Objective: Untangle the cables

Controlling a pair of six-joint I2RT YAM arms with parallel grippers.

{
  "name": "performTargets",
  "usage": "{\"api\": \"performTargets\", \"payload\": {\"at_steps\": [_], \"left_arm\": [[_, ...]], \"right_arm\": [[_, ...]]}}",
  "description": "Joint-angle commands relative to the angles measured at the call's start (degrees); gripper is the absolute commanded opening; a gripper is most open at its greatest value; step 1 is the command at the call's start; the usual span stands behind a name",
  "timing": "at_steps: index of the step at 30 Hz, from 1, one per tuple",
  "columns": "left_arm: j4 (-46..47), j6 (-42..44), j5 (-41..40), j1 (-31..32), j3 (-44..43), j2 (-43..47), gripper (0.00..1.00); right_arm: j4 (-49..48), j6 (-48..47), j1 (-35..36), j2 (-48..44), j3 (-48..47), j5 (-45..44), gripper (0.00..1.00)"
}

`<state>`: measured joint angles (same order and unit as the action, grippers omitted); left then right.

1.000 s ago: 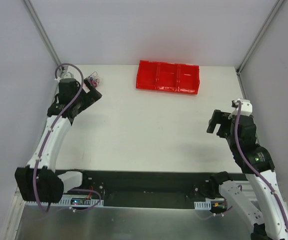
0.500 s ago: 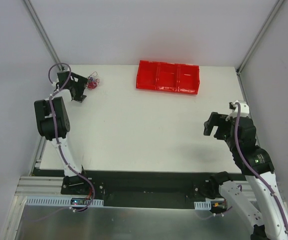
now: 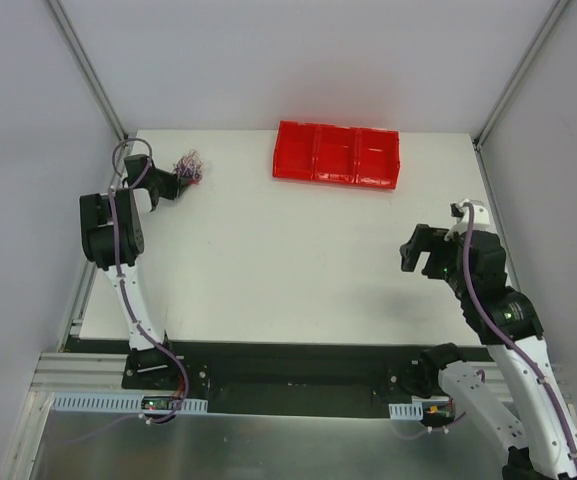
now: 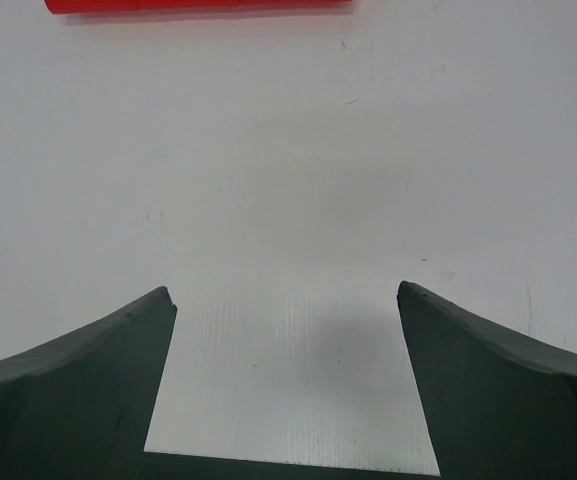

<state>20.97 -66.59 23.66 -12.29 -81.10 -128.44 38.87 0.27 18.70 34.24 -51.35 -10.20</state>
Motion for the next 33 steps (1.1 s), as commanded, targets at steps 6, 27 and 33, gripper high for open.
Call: {"api": "performTargets", "payload": {"at_steps": [6, 27, 33], "left_arm": [[-4.01, 8.48, 6.13, 12.1, 35.54, 31.56, 0.0], [-13.94, 24.39, 2.1, 41.12, 52.63, 58.84, 0.65], [-13.94, 24.93, 1.48, 42.44, 49.2, 53.65, 0.53]], "right_arm": [[-20.73, 6.75, 0.37, 10.92, 11.78, 24.31, 0.96], [-48.44, 3.07, 23.66, 37.12, 12.51, 36.83, 0.55], [-50.29, 4.03, 27.26, 42.13, 10.49, 34.89, 0.45]]}}
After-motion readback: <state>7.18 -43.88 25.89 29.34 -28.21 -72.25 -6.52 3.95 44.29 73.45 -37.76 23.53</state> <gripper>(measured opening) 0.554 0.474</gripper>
